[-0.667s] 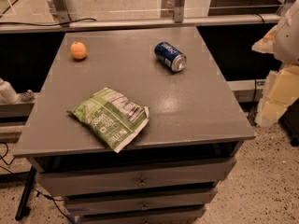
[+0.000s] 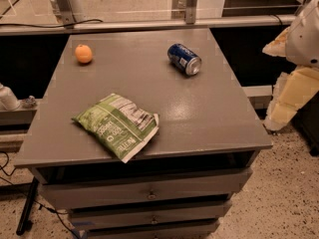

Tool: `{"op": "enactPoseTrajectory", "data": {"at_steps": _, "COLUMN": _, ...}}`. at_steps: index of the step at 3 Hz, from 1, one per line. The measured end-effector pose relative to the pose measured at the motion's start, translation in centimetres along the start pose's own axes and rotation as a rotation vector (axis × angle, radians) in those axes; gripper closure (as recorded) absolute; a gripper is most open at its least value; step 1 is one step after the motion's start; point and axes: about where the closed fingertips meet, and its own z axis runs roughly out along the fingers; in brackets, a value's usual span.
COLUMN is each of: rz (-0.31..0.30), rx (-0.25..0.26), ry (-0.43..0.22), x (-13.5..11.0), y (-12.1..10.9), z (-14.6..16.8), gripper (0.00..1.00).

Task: Place pepsi can upright

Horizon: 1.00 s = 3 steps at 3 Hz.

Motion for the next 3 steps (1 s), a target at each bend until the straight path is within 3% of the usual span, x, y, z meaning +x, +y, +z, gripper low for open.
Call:
{"op": "enactPoseTrajectory", "data": {"at_steps": 1, "rz": 0.047, "rx": -0.005, "ry": -0.057, "x": -2.2, "y": -2.1, "z": 1.9, "gripper": 0.0}}
{"op": "enactPoseTrajectory", "data": {"at_steps": 2, "rz": 0.124, "rx": 0.03, "ry": -0.086, "x": -4.9, "y": -6.1, "z": 4.0, "gripper": 0.0}}
{"op": "enactPoseTrajectory", "data": {"at_steps": 3, "rz": 0.25, "rx": 0.032, "ry": -0.096, "x": -7.5, "y": -10.8, "z": 5.9, "gripper": 0.0}}
